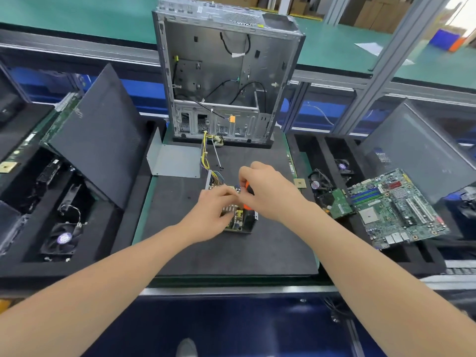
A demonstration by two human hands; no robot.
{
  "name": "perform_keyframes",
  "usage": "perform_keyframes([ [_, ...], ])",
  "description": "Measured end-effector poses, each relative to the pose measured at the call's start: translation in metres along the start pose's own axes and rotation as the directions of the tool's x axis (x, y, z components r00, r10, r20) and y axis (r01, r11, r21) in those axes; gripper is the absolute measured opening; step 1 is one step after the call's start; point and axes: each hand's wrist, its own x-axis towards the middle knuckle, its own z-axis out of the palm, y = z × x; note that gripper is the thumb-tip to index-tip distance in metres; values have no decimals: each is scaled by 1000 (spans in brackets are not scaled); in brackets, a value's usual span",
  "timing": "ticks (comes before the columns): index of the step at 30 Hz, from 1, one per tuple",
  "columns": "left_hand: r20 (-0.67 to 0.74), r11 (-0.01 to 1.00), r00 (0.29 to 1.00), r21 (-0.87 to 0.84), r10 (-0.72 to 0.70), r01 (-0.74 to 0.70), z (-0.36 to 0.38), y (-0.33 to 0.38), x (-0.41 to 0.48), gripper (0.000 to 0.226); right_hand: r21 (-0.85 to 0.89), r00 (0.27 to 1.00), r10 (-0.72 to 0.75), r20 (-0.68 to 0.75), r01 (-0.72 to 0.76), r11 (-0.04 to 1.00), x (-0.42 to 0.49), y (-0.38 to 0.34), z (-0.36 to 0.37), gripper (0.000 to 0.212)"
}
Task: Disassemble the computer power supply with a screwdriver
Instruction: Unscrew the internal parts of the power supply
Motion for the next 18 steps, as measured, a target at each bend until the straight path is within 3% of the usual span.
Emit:
perform_keyframes([
  [6,80,999,996,19,-49,48,5,-3,-1,44,-10,1000,-16,-26,16,1000,-6,3,11,12],
  [18,103,997,992,5,-71,71,4,-4,1,43,17,1000,12,-25,-12,1000,-12,1,9,13],
])
